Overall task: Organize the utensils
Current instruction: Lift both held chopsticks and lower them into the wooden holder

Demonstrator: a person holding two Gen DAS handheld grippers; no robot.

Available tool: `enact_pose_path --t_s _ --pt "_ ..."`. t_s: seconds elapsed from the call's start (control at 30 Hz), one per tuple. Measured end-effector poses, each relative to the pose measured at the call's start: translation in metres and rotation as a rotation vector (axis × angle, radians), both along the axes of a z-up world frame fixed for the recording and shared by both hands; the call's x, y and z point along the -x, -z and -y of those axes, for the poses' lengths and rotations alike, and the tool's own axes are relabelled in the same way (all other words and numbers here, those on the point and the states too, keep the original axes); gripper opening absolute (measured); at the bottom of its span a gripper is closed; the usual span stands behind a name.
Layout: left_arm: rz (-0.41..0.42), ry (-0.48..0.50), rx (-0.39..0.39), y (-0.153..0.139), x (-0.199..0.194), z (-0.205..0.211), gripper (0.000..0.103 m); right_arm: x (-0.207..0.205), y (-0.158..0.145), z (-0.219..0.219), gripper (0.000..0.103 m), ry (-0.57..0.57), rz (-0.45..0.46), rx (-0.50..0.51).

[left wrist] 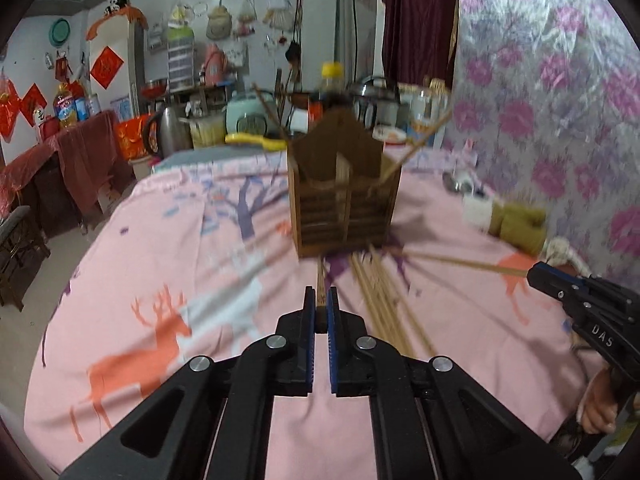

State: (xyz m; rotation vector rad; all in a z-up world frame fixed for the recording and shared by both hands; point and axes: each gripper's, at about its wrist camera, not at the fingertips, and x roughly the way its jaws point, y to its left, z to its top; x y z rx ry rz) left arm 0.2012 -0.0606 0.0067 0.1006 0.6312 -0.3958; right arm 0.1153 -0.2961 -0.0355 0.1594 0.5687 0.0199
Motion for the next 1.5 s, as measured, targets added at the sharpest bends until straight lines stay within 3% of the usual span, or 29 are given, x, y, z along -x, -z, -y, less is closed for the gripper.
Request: enact_pose_path --t_s 0.47,0.77,1.03,1.13,1.2,1.3,1.43,1.47,1.5 --pt "0.07 0.074 0.057 -0.069 -0.016 0.017 0.006 -0.015 -0.072 0.003 0.006 -0.04 0.149 0.006" --pt "0.093 0.121 0.068 -0.111 -0.044 0.035 0.006 -0.046 -0.102 -0.004 0.006 -0.078 0.17 0.022" --pt "0.279 0.088 0.094 -0.197 -0.082 0.055 0.006 -0.102 -0.18 -0.007 0.006 -0.058 0.345 0.031" --pt "0.351 0.063 0.095 -0.215 -0.098 0.063 0.006 -0.13 -0.191 -0.008 0.006 -0.042 0.372 0.028" --pt "0.361 0.054 0.097 -0.214 -0.113 0.067 0.006 -0.148 -0.186 -0.008 0.006 -0.041 0.358 0.021" --pt "0.287 0.039 0.106 -0.191 -0.142 0.068 0.006 -0.173 -0.164 -0.01 0.006 -0.034 0.307 0.029" --pt "0.195 0.022 0.068 -0.141 -0.173 0.066 0.006 -0.199 -0.121 -0.008 0.006 -0.041 0.184 0.031" --pt "0.162 0.009 0.037 -0.124 -0.18 0.068 0.009 -0.204 -0.113 -0.007 0.008 -0.04 0.148 0.035" --pt "0.143 -0.005 0.012 -0.115 -0.183 0.068 0.031 -0.207 -0.107 -0.005 0.009 -0.04 0.119 0.033"
